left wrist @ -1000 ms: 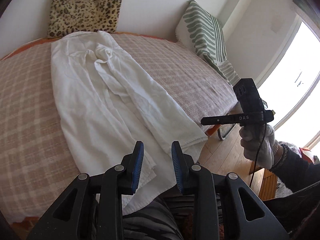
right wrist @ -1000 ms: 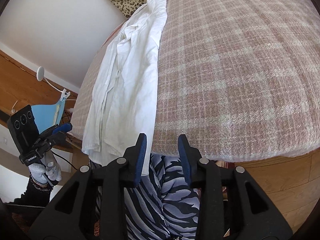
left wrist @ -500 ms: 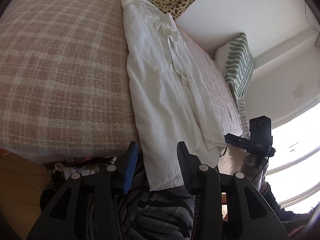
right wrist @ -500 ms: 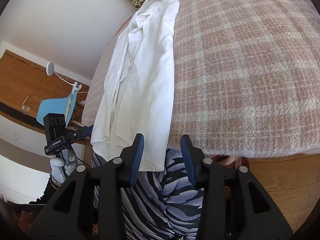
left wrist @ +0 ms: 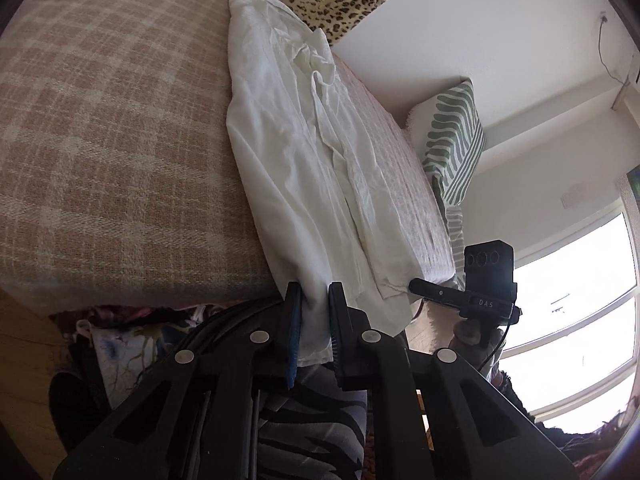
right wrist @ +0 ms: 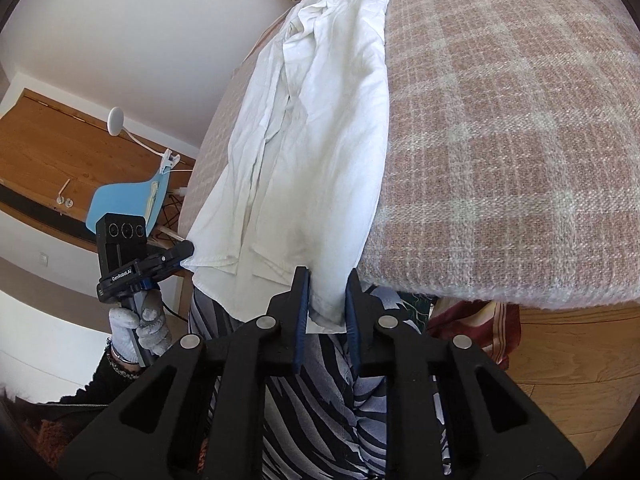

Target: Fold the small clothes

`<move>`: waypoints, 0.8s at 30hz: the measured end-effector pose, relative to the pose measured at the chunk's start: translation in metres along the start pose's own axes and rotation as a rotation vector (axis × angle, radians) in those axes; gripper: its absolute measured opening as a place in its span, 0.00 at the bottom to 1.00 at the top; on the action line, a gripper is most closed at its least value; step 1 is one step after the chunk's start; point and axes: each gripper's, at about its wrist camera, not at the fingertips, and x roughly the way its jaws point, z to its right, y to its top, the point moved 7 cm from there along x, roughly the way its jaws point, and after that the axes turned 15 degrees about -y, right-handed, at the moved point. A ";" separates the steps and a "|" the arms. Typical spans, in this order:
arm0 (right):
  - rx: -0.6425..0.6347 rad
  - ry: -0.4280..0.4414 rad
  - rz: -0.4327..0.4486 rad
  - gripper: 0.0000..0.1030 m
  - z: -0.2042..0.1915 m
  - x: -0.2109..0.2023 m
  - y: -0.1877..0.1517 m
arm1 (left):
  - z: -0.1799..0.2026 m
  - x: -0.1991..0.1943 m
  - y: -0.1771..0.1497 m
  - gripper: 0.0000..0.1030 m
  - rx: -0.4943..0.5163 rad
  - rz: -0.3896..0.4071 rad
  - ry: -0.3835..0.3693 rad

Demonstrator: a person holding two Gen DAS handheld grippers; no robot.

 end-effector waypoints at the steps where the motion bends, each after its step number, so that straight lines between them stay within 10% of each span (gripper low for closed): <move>1: 0.007 0.011 0.008 0.14 -0.002 -0.001 0.001 | 0.003 0.000 0.002 0.08 0.002 0.010 -0.010; 24: 0.128 0.175 0.160 0.08 -0.035 -0.040 0.097 | 0.031 -0.005 0.093 0.05 0.018 0.157 -0.151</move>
